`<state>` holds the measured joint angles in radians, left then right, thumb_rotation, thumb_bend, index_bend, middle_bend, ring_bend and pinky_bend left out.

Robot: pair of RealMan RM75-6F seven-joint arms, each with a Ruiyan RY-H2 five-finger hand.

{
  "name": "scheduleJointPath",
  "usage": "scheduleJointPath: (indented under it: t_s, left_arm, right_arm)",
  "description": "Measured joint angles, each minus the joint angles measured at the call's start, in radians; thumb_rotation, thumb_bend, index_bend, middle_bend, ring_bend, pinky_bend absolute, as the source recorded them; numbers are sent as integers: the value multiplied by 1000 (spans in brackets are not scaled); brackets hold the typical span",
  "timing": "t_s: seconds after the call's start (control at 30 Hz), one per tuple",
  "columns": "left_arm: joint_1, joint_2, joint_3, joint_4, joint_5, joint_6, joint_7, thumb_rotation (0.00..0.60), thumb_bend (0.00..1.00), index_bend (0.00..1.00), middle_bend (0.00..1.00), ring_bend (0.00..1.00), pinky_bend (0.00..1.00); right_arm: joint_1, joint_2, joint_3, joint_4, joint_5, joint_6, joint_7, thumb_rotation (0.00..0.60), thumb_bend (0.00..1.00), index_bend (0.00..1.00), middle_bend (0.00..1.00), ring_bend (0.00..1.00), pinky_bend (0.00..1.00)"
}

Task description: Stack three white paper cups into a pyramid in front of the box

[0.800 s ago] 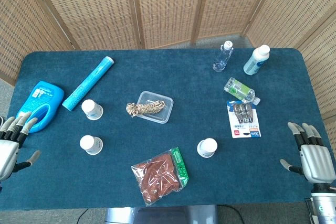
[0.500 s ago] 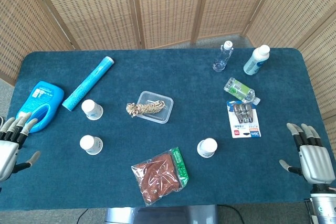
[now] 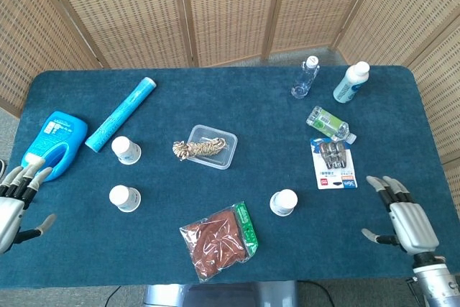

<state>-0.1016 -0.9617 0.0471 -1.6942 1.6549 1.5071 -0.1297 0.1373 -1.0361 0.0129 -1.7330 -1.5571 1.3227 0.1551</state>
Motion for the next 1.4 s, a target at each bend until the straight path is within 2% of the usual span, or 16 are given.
scheduleJointPath:
  t_s: [0.27, 0.6, 0.9, 1.03, 1.17, 1.3, 1.4]
  left_arm:
    - [2, 35, 3, -27, 10, 7, -34, 600, 347, 0, 0, 0, 0]
    - [10, 40, 5, -26, 16, 15, -45, 600, 347, 0, 0, 0, 0]
    - [9, 35, 0, -20, 3, 7, -38, 600, 346, 0, 0, 0, 0]
    - [8, 35, -2, -17, -2, 4, -39, 600, 346, 0, 0, 0, 0]
    - [9, 36, -3, -15, -3, 5, -43, 600, 346, 0, 0, 0, 0]
    - [10, 37, -5, -14, -6, 5, -48, 600, 347, 0, 0, 0, 0]
    - [12, 37, -5, -13, -6, 7, -48, 600, 347, 0, 0, 0, 0]
  right_arm:
    - [80, -3, 19, -74, 27, -107, -132, 600, 0, 0, 0, 0, 105]
    - [192, -90, 56, -127, 133, -247, -310, 600, 0, 0, 0, 0, 129]
    - [295, -204, 81, -89, 276, -372, -407, 600, 0, 5, 0, 1, 143]
    - [322, -252, 83, -56, 308, -391, -426, 600, 1, 21, 12, 22, 174]
    - [338, -293, 85, -31, 328, -392, -435, 600, 54, 46, 67, 69, 232]
    - [343, -329, 84, -12, 320, -366, -435, 600, 165, 112, 169, 155, 311]
    - [341, -354, 80, 3, 298, -338, -430, 600, 254, 153, 205, 187, 316]
